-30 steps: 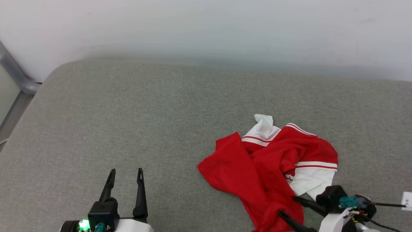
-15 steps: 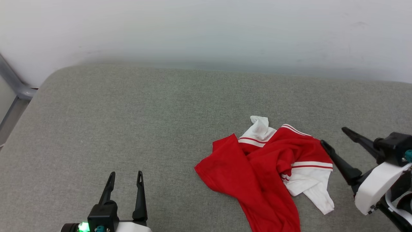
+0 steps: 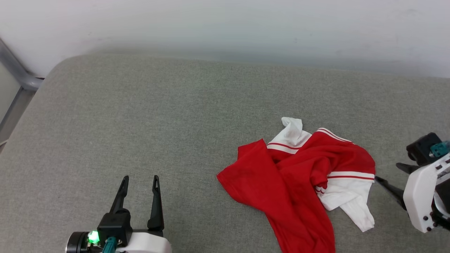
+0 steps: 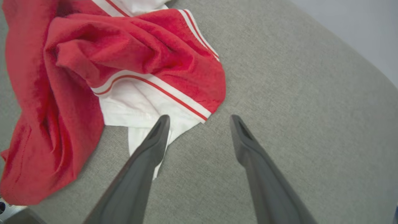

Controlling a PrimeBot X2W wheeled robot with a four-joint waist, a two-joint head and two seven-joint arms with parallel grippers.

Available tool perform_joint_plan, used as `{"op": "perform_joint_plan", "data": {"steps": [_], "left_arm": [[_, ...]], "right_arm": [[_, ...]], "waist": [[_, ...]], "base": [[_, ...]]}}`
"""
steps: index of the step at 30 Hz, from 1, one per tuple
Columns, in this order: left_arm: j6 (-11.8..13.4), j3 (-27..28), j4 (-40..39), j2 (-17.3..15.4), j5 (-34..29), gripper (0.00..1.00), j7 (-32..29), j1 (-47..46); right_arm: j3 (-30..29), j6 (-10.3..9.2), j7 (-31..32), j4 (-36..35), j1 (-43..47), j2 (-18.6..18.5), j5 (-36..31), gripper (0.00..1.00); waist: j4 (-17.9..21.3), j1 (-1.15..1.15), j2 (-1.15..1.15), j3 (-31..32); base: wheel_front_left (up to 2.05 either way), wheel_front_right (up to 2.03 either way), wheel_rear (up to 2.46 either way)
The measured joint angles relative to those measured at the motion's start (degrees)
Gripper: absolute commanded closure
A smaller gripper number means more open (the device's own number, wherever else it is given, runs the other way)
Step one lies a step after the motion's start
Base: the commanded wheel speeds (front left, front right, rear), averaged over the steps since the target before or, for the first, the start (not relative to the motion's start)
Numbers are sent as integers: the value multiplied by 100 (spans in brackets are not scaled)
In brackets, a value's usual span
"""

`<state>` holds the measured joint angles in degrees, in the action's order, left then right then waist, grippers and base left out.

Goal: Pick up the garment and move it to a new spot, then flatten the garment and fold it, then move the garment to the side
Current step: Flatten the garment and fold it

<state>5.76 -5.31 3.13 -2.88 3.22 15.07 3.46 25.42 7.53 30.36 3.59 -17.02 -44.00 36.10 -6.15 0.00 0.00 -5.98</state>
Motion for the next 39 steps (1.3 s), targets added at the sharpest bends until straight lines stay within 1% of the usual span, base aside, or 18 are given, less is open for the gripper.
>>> {"op": "perform_joint_plan", "data": {"steps": [8, 15, 19, 23, 24, 25, 28, 31, 35, 39], "left_arm": [[55, -180, -65, -1, 49, 0, 0, -274], [129, -364, -83, 0, 110, 0, -1, -531], [179, -399, -66, -1, 152, 0, 0, -595], [198, -386, -55, -2, 152, 0, 0, -594], [205, -383, -46, -1, 152, 0, -1, -594], [205, -381, -33, -1, 152, 0, 0, -594], [204, -375, -14, -2, 148, 0, 0, -594], [201, -352, 4, 0, 125, 0, -1, -585], [180, -275, 10, 1, 88, 0, 0, -444], [171, -188, -1, -2, 56, 0, -1, -326]], "right_arm": [[212, 0, 246, 955, -828, 32, 58, 0], [697, 0, 246, 1918, -1383, 196, 69, 0], [1054, -18, 188, 2159, -1482, 232, 271, 0], [1371, -47, 67, 2264, -1564, 187, 495, 0], [1432, -47, -24, 2272, -1573, 180, 545, 85], [1485, -47, -131, 2282, -1577, 176, 604, 100], [1595, -2, -530, 2306, -1582, 170, 694, 100], [1588, 1, -955, 2272, -1580, 92, 757, 100], [1432, 0, -1422, 2014, -1524, -146, 834, 100], [1204, 1, -1588, 1659, -1254, -453, 846, 100]], "waist": [[-147, 1, 0, -423], [-342, 1, 0, -855], [-449, 1, 0, -986], [-433, 1, 0, -969], [-418, 0, 0, -954], [-400, 0, 0, -939], [-347, 1, 0, -871], [-301, 1, 0, -764], [-219, 0, 0, -579], [-101, 0, 0, -426]], "base": [[0, 0, 0], [0, 0, 0], [0, 0, 0], [0, 0, 0], [0, 0, 0], [0, 0, 0], [0, 0, 0], [0, 0, 0], [0, 0, 0], [0, 0, 0]]}}
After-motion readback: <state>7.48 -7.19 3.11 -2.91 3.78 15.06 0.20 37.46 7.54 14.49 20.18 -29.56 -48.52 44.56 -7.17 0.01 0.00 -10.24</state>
